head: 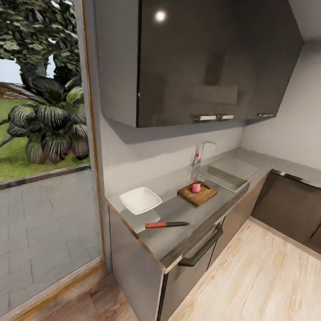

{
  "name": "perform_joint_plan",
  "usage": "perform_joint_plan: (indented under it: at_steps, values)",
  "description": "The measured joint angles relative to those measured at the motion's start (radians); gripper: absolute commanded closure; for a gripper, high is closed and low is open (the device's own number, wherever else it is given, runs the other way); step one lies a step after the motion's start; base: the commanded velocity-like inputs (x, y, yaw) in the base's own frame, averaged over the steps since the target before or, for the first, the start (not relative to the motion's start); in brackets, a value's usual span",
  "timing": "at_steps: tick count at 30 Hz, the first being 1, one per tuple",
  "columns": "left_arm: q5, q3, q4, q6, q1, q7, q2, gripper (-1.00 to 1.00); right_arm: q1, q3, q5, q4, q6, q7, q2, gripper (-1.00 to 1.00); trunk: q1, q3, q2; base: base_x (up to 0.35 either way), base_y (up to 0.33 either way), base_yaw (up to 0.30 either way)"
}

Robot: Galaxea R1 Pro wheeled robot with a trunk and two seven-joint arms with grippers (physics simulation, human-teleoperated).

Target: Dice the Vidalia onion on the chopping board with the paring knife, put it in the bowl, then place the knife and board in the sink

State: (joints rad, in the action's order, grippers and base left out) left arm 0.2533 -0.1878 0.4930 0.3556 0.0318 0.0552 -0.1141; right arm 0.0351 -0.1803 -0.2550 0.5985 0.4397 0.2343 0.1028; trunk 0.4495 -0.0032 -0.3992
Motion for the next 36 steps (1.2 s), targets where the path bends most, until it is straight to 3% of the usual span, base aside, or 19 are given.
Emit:
perform_joint_plan:
  at_steps: [10,19,31,36]
  values:
    - [0.000,-0.001,0.000,0.000,0.000,0.000,0.000,-1.00,0.000,0.000,0.000,0.000,0.000,0.000,0.000,-1.00,0.000,0.000,0.000,0.000,0.014,-0.222]
    - [0.000,-0.001,0.000,0.000,0.000,0.000,0.000,-1.00,0.000,0.000,0.000,0.000,0.000,0.000,0.000,-1.00,0.000,0.000,0.000,0.000,0.216,-0.235]
    - [-0.001,-0.001,0.000,0.001,0.000,0.000,0.000,-1.00,0.000,0.000,0.000,0.000,-0.002,0.000,0.000,-1.00,0.000,0.000,0.000,0.000,0.060,-0.020]
    - [-0.002,-0.004,0.000,0.001,0.000,0.001,0.001,-1.00,-0.019,0.001,0.004,0.084,-0.041,0.047,0.005,-1.00,0.000,0.000,0.000,0.000,0.001,0.000]
